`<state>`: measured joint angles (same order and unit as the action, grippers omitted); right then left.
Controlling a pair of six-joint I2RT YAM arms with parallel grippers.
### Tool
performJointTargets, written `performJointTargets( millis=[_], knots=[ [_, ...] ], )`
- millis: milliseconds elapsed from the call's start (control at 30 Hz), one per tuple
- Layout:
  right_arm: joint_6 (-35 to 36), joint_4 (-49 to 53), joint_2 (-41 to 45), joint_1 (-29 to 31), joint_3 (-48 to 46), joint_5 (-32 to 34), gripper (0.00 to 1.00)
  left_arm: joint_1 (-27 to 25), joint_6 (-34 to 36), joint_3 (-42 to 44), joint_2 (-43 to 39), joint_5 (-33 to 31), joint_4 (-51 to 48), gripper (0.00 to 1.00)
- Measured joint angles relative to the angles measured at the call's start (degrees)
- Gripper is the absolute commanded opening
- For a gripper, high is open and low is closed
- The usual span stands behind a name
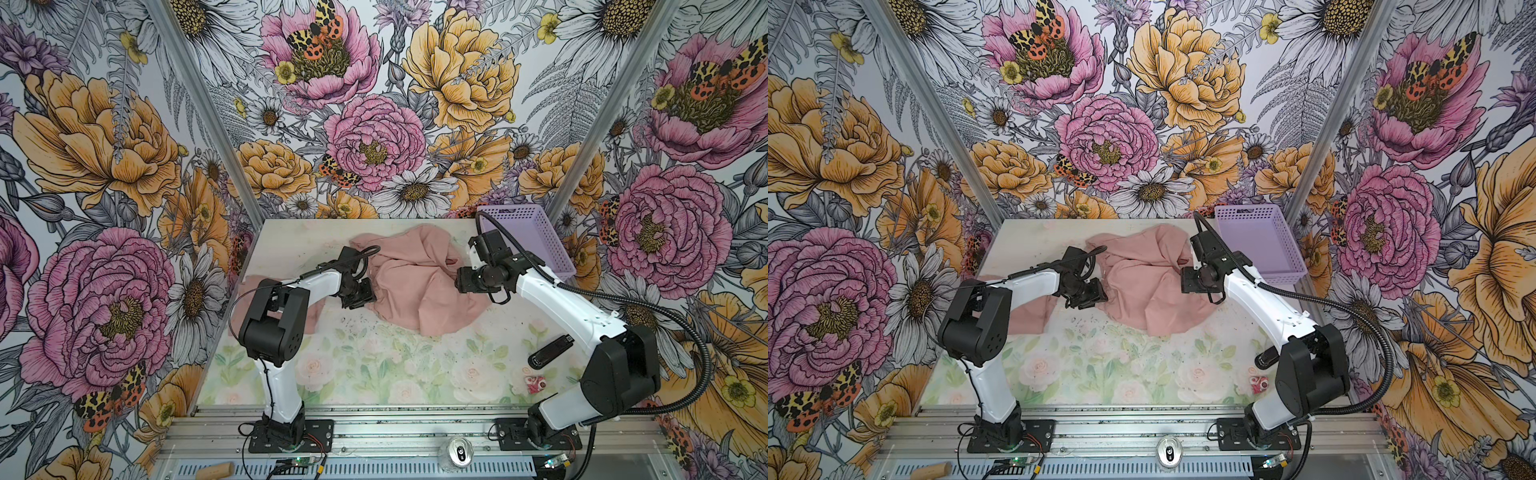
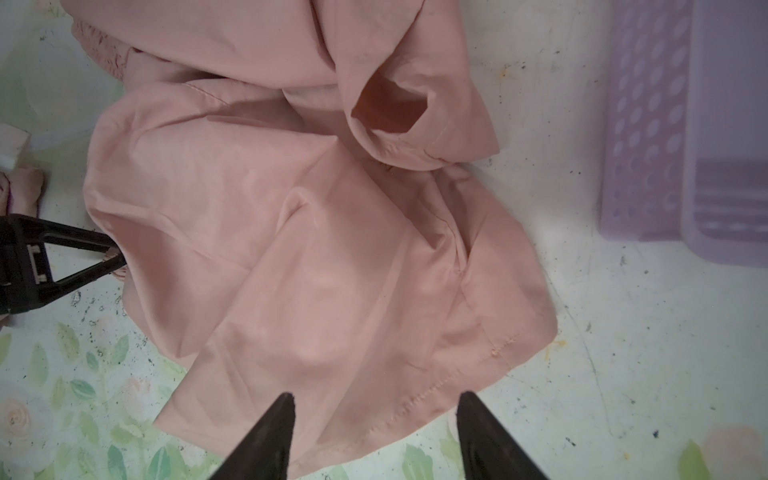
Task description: Fold and stack the mixed laundry pile
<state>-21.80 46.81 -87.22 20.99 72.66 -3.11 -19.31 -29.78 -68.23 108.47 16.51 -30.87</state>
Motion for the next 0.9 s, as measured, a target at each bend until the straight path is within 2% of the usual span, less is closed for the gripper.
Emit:
performJointTargets(
  millis=[167,333,500,633,700,733,833,867,900],
  knots=[
    [-1.2,-1.7,-0.5,-2.6,-5.6,-1.2,0.73,-0.8,0.0,1.1,0.3,-0.1,1.2,0.00],
    [-1.9,-3.0,-5.2,-5.7,-9.0,-2.9,0.73,-0.8,-0.1,2.8,-1.7,-0.6,1.2,0.00],
    [-4.6,-4.3,-7.8,-5.6,-10.4,-5.7,0.72,-0.3,-0.1,3.4,-6.4,-1.7,-1.4,0.00],
    [-7.2,-5.6,-8.3,-4.9,-13.4,-7.3,0.66,0.1,-0.1,3.0,-10.4,-2.1,-3.1,0.00],
    [-8.3,-6.3,-8.4,-4.8,-14.7,-7.4,0.56,0.2,-0.1,2.2,-11.3,-2.1,-4.1,0.00],
    [-8.8,-6.9,-8.4,-4.8,-15.3,-7.5,0.46,0.3,-0.1,1.8,-11.7,-2.1,-4.7,0.00],
    [-10.3,-8.0,-8.1,-4.8,-15.7,-7.7,0.05,0.9,0.2,0.3,-13.0,-2.2,-6.4,0.00],
    [-10.8,-8.4,-7.4,-5.0,-15.8,-7.7,0.00,1.3,0.3,-0.3,-13.7,-2.3,-7.3,0.00],
    [-11.2,-8.5,-6.6,-5.2,-15.8,-7.7,0.00,1.8,0.5,-0.9,-14.3,-2.4,-8.0,0.00]
  ],
)
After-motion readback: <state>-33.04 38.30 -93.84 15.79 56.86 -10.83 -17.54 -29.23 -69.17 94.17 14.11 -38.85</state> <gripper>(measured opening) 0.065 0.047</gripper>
